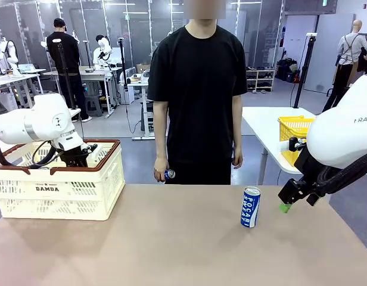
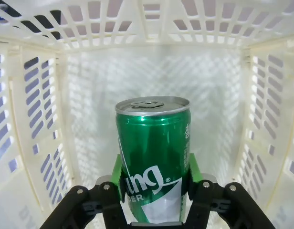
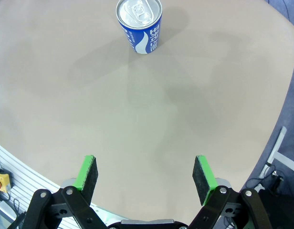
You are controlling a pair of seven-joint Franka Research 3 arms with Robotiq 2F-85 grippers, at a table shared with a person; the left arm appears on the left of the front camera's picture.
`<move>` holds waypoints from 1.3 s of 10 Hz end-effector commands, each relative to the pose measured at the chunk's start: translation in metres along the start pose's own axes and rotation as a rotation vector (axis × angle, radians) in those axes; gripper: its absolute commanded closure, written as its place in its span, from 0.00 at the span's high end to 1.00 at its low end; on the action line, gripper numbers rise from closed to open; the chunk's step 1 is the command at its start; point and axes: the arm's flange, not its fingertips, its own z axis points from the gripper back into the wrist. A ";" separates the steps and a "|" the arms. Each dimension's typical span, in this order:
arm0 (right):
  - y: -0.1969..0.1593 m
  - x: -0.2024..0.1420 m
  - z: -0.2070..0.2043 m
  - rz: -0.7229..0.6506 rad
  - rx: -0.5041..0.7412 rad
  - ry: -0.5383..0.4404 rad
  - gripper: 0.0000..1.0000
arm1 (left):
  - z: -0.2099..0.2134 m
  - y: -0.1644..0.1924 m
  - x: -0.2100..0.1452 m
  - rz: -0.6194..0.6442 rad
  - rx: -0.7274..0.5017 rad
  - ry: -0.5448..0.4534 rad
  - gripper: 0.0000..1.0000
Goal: Place the drinks into the Shopping basket.
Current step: Pick up one drink and place it into the Shopping basket.
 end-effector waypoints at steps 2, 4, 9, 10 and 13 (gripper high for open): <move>-0.001 0.000 0.001 0.014 0.005 0.004 1.00 | 0.000 0.000 -0.004 -0.003 0.000 0.004 0.58; -0.001 0.000 0.001 0.014 0.005 0.004 1.00 | -0.004 0.000 -0.002 0.002 -0.006 0.000 0.58; -0.001 0.000 0.001 0.014 0.005 0.004 1.00 | -0.031 0.009 0.000 -0.052 -0.056 0.044 0.58; -0.001 0.000 0.001 0.014 0.005 0.004 1.00 | -0.034 0.011 0.000 -0.052 -0.058 0.039 0.58; -0.001 0.000 0.001 0.014 0.005 0.004 1.00 | -0.046 0.016 0.000 -0.065 -0.058 0.045 0.58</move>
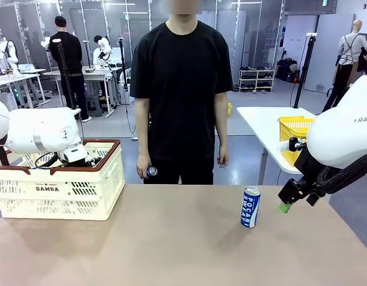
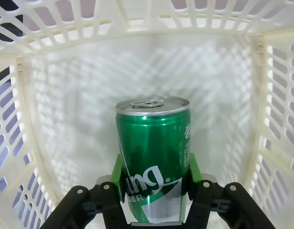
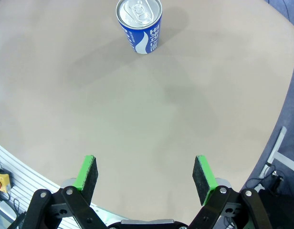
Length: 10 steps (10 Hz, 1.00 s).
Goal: Place the drinks into the Shopping basket.
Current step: Pick up one drink and place it into the Shopping basket.
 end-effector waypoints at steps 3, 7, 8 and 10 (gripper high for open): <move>-0.001 0.000 0.001 0.014 0.005 0.004 1.00 | -0.002 0.012 -0.002 -0.010 0.002 -0.003 0.58; -0.001 0.000 0.001 0.014 0.005 0.004 1.00 | 0.002 0.012 0.000 0.002 -0.019 0.004 0.81; -0.001 0.000 0.001 0.014 0.005 0.004 1.00 | 0.006 0.013 0.001 -0.003 -0.010 0.004 0.91; -0.001 0.000 0.001 0.014 0.005 0.004 1.00 | 0.020 0.012 0.005 -0.013 0.009 -0.005 1.00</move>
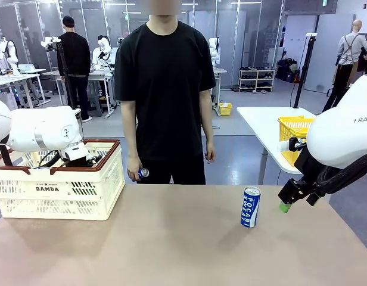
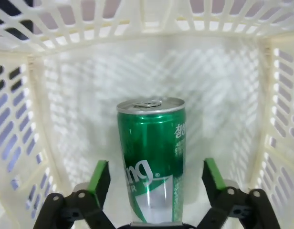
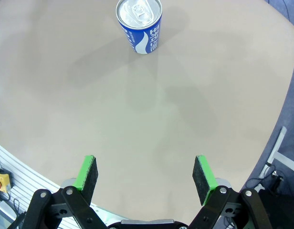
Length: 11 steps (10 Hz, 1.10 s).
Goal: Place the drinks into the Shopping basket.
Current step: Pick up one drink and place it into the Shopping basket.
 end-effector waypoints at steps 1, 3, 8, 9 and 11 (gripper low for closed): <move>-0.001 0.000 0.001 0.014 0.005 0.004 1.00 | 0.016 0.002 0.004 -0.010 -0.002 -0.001 1.00; -0.001 0.000 0.001 0.014 0.005 0.004 1.00 | 0.026 0.001 0.008 -0.007 0.009 -0.013 1.00; -0.001 0.000 0.001 0.014 0.005 0.004 1.00 | 0.050 -0.009 0.016 -0.001 0.056 -0.003 1.00; -0.001 0.000 0.001 0.014 0.005 0.004 1.00 | 0.042 0.000 0.011 -0.013 0.037 0.001 1.00; -0.001 0.000 0.001 0.014 0.005 0.004 1.00 | 0.042 0.000 0.011 -0.013 0.037 0.001 1.00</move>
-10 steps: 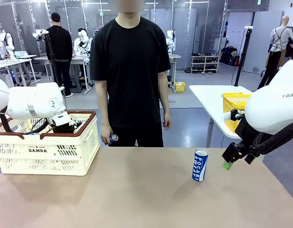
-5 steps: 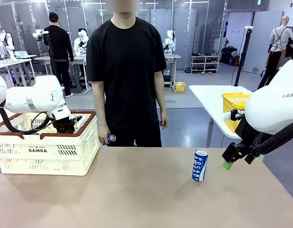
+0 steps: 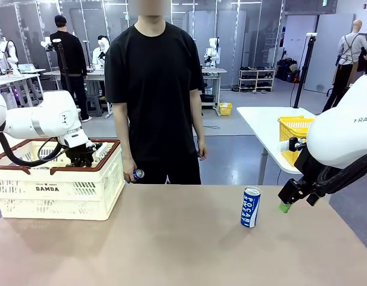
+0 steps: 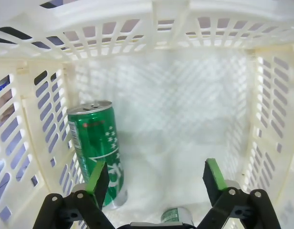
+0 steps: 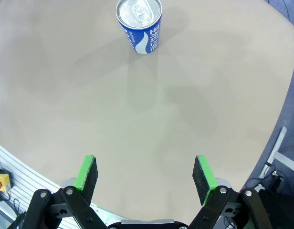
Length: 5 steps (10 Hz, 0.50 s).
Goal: Place the drinks into the Shopping basket.
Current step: Pick up one drink and place it into the Shopping basket.
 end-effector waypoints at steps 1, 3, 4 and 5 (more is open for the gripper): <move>-0.001 0.000 0.001 0.014 0.005 0.004 1.00 | -0.001 0.000 -0.001 0.000 -0.002 0.000 1.00; -0.001 0.000 0.001 0.014 0.005 0.004 1.00 | -0.001 0.000 -0.001 0.000 -0.002 0.000 1.00; -0.001 0.000 0.001 0.014 0.005 0.004 1.00 | -0.001 0.000 -0.001 0.000 -0.002 0.000 1.00; -0.001 0.000 0.001 0.014 0.005 0.004 1.00 | -0.001 0.000 -0.001 0.000 -0.002 0.000 1.00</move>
